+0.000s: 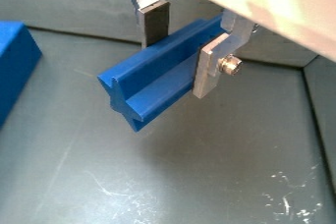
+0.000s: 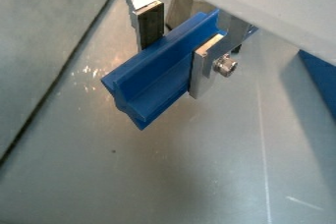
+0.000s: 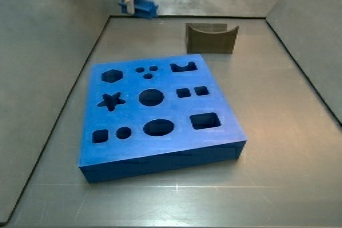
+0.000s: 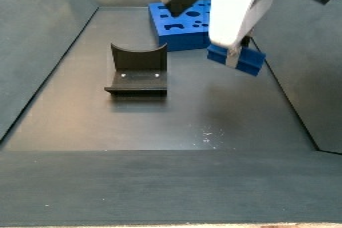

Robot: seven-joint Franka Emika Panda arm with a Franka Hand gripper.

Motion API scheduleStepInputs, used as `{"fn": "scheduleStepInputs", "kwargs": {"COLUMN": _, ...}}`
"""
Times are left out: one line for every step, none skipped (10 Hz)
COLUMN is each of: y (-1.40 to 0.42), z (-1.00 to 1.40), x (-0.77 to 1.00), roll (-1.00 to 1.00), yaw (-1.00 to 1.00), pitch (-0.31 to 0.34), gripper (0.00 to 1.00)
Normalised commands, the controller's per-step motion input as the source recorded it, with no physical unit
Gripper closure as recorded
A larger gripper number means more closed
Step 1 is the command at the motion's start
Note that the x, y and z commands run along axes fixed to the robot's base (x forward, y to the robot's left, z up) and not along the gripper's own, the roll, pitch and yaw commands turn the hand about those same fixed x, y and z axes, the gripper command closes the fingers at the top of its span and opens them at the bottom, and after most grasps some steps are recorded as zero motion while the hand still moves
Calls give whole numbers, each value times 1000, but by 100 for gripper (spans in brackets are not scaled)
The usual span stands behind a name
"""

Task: Pick up the star object. Move up. Place the star object on the fixture. Regrasp the star object. Move to above the board. Insert the star object.
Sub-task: Place the star object on the fixture.

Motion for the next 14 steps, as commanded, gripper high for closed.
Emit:
{"fn": "scheduleStepInputs", "kwargs": {"y": 7, "z": 1000, "x": -16, "roll": 29, "yaw": -3, "pitch": 40, "gripper": 100}}
{"fn": "scheduleStepInputs", "kwargs": {"y": 12, "z": 1000, "x": -20, "roll": 46, "yaw": -11, "pitch": 49, "gripper": 100}}
{"fn": "scheduleStepInputs", "kwargs": {"y": 15, "z": 1000, "x": -22, "roll": 58, "yaw": -13, "pitch": 55, "gripper": 100}}
{"fn": "scheduleStepInputs", "kwargs": {"y": 17, "z": 852, "x": -17, "roll": 70, "yaw": -11, "pitch": 65, "gripper": 100}}
{"fn": "scheduleStepInputs", "kwargs": {"y": 16, "z": 760, "x": -15, "roll": 75, "yaw": -10, "pitch": 73, "gripper": 100}}
{"fn": "scheduleStepInputs", "kwargs": {"y": 13, "z": 574, "x": -5, "roll": 82, "yaw": -2, "pitch": 83, "gripper": 100}}
{"fn": "scheduleStepInputs", "kwargs": {"y": 13, "z": 433, "x": -3, "roll": 87, "yaw": 5, "pitch": 91, "gripper": 100}}
{"fn": "scheduleStepInputs", "kwargs": {"y": 13, "z": 293, "x": -1, "roll": 92, "yaw": 8, "pitch": 95, "gripper": 100}}
{"fn": "scheduleStepInputs", "kwargs": {"y": -223, "z": -202, "x": 1000, "roll": -20, "yaw": -1000, "pitch": 8, "gripper": 100}}
{"fn": "scheduleStepInputs", "kwargs": {"y": -220, "z": -262, "x": 1000, "roll": -25, "yaw": -1000, "pitch": 10, "gripper": 100}}
{"fn": "scheduleStepInputs", "kwargs": {"y": -179, "z": -240, "x": 1000, "roll": -30, "yaw": -1000, "pitch": 7, "gripper": 100}}
{"fn": "scheduleStepInputs", "kwargs": {"y": -152, "z": -195, "x": 1000, "roll": -39, "yaw": -1000, "pitch": 10, "gripper": 100}}
{"fn": "scheduleStepInputs", "kwargs": {"y": -138, "z": -182, "x": 1000, "roll": -46, "yaw": -1000, "pitch": 11, "gripper": 100}}
{"fn": "scheduleStepInputs", "kwargs": {"y": -114, "z": -171, "x": 1000, "roll": -55, "yaw": -1000, "pitch": 10, "gripper": 100}}
